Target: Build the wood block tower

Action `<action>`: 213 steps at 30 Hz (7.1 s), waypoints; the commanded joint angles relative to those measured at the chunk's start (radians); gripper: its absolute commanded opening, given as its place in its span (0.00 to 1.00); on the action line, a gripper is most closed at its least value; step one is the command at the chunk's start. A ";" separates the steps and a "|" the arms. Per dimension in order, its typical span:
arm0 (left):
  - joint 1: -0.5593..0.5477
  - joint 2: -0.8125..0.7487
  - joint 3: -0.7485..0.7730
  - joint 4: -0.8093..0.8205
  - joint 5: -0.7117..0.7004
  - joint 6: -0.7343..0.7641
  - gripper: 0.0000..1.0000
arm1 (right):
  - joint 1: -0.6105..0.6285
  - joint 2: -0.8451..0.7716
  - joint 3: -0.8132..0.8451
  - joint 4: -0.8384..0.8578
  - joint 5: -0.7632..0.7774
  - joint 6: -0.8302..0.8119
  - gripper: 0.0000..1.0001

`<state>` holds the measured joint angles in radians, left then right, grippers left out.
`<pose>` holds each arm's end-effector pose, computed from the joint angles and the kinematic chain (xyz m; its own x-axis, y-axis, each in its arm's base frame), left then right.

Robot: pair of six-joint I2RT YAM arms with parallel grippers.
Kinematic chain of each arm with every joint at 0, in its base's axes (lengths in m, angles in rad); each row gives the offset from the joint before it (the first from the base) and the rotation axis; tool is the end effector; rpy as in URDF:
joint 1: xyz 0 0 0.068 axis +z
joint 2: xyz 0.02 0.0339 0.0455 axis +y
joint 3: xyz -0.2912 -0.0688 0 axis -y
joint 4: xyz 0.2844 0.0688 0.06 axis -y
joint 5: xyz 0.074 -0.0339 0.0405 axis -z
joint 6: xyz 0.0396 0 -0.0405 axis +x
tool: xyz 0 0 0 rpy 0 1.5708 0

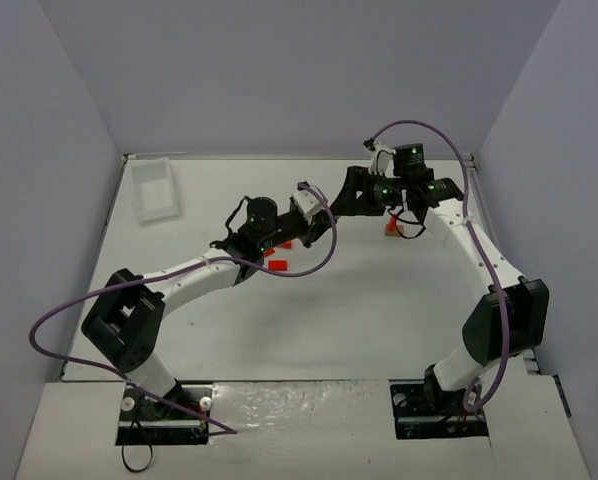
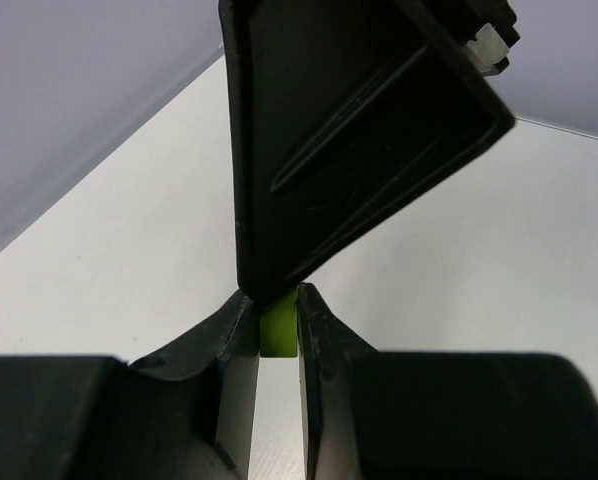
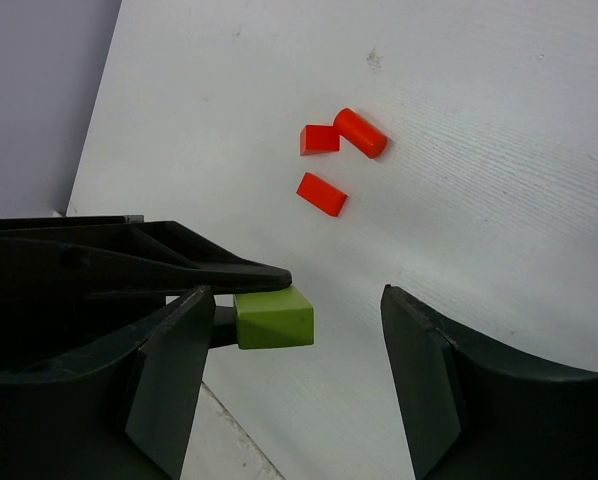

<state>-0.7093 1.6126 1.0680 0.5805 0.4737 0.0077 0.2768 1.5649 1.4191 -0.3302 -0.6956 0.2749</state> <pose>0.3037 -0.2844 0.3123 0.0344 -0.0205 -0.9992 0.9253 0.3785 0.0241 0.3790 0.1340 0.3749 -0.6299 0.0377 -0.7757 -0.6096 0.5949 0.5239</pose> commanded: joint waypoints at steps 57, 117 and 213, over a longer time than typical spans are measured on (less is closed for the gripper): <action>0.442 -0.718 -0.358 -0.858 -0.466 -0.324 0.97 | 0.262 0.327 -0.268 0.620 0.513 -0.553 0.08; 0.441 -0.738 -0.370 -0.837 -0.449 -0.328 0.97 | 0.337 0.413 0.090 0.085 1.015 0.482 0.52; 0.413 -0.714 -0.373 -0.834 -0.449 -0.304 0.97 | -0.229 0.289 -0.030 0.166 0.631 -0.155 0.04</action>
<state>-0.2935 0.8967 0.6804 -0.3084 0.0223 -0.3141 0.0410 1.8637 1.3617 -0.2045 -0.0681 0.1071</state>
